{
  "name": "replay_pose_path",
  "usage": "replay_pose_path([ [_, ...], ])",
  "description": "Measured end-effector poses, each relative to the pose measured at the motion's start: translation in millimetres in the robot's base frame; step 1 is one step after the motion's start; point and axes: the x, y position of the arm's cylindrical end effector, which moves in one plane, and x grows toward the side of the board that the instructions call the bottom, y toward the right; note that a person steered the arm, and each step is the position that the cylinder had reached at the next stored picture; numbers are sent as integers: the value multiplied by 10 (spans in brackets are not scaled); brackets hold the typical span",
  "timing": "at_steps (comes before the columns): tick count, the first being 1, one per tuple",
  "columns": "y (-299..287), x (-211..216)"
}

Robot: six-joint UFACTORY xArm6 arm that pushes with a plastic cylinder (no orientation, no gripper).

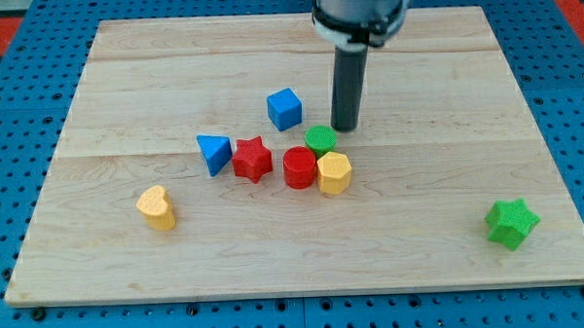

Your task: Move the blue cube towards the group of blocks

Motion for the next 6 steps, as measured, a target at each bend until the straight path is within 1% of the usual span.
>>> replay_pose_path([
  [1, -374, -308],
  [2, -681, -313],
  [3, -886, -227],
  [4, -886, -158],
  [5, -861, -179],
  [6, -553, -128],
])
